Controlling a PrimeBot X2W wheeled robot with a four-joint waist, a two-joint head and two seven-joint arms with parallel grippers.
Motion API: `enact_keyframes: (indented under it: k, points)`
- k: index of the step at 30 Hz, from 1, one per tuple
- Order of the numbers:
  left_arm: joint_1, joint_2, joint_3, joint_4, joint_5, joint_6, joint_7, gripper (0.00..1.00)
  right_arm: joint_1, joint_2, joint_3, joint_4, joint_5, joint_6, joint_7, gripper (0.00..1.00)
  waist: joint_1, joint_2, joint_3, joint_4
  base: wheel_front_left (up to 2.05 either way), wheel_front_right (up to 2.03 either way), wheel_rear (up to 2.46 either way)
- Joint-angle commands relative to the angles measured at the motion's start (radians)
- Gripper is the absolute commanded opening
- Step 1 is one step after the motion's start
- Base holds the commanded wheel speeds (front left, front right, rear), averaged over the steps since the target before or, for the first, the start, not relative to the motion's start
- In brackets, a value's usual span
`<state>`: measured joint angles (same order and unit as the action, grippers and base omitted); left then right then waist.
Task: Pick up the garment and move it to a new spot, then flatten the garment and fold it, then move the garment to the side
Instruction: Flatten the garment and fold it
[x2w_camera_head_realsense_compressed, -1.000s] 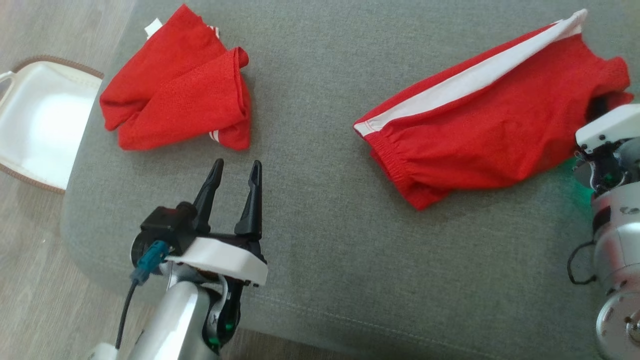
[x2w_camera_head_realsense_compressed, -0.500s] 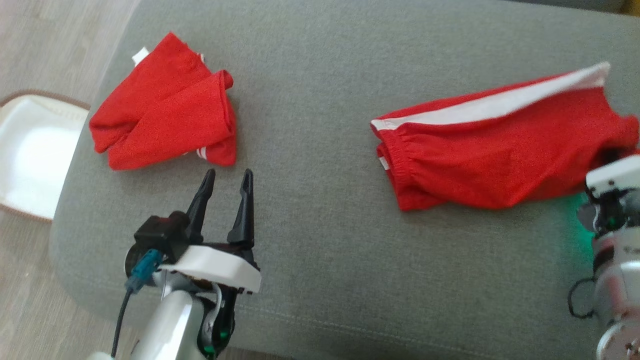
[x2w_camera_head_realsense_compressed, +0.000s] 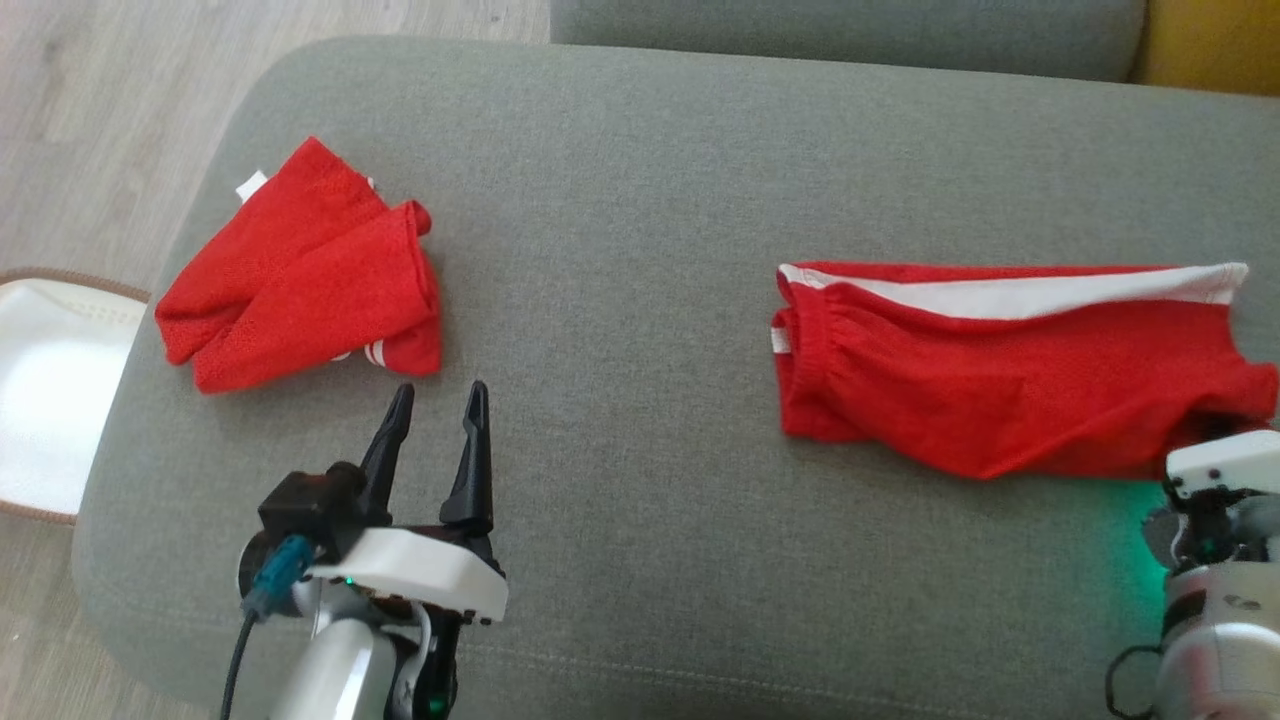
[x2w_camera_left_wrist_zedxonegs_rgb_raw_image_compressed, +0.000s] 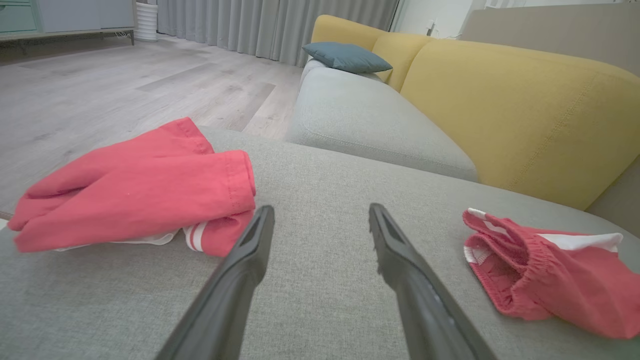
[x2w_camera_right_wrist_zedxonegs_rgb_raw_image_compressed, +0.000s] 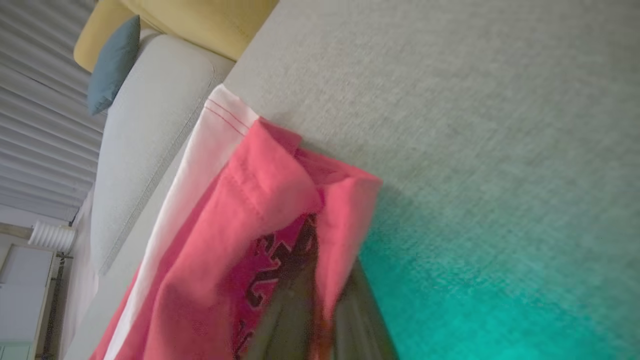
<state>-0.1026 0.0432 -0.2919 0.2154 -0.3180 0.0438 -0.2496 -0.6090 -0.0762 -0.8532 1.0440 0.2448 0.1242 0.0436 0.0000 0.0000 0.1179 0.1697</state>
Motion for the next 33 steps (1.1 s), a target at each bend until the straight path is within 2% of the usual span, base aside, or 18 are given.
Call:
enact_keyframes:
  k: [1, 5, 9, 12, 16, 20, 26, 33]
  points:
    - [-0.021, 0.007, 0.036, -0.031, 0.010, -0.001, -0.012, 1.00, -0.022, -0.002, 0.013, -0.045, 0.003, 0.007, 0.001, 0.00, 0.0000, 0.0000, -0.006, -0.004, 0.00, 0.00, 0.00]
    - [-0.012, 0.007, 0.040, -0.027, 0.015, -0.006, -0.012, 1.00, -0.012, 0.019, 0.026, -0.123, 0.037, 0.007, 0.016, 0.00, 0.0000, 0.0000, -0.021, -0.010, 0.00, 0.00, 0.00]
    - [-0.007, 0.007, 0.042, -0.023, 0.019, -0.009, -0.012, 1.00, 0.000, 0.025, 0.112, -0.190, 0.109, 0.007, 0.036, 0.00, 0.0000, 0.0000, -0.035, -0.010, 0.00, 0.00, 0.00]
    - [-0.003, 0.007, 0.043, -0.018, 0.021, -0.012, -0.012, 1.00, 0.014, 0.025, 0.271, -0.227, 0.245, 0.007, 0.067, 0.00, 0.0000, 0.0000, -0.053, -0.007, 0.00, 0.00, 0.00]
    - [0.006, 0.007, 0.044, -0.013, 0.012, -0.013, -0.012, 1.00, 0.099, 0.026, 0.560, -0.367, 0.479, 0.007, 0.113, 0.00, 0.0000, 0.0000, -0.080, 0.002, 0.00, 0.00, 0.00]
    - [0.017, 0.007, 0.043, -0.009, 0.011, -0.012, -0.012, 1.00, 0.220, 0.026, 0.770, -0.508, 0.612, 0.007, 0.128, 0.00, 0.0000, 0.0000, -0.107, 0.018, 0.00, 0.00, 0.00]
    - [0.035, 0.007, 0.048, -0.006, 0.015, -0.012, -0.012, 1.00, 0.310, 0.026, 0.936, -0.578, 0.649, 0.007, 0.127, 0.00, 0.0000, 0.0000, -0.125, 0.048, 0.00, 0.00, 0.00]
    - [0.045, 0.007, 0.050, -0.007, 0.014, -0.012, -0.012, 1.00, 0.325, 0.026, 1.012, -0.582, 0.654, 0.007, 0.114, 0.00, 0.0000, 0.0000, -0.123, 0.073, 0.00, 0.00, 0.00]
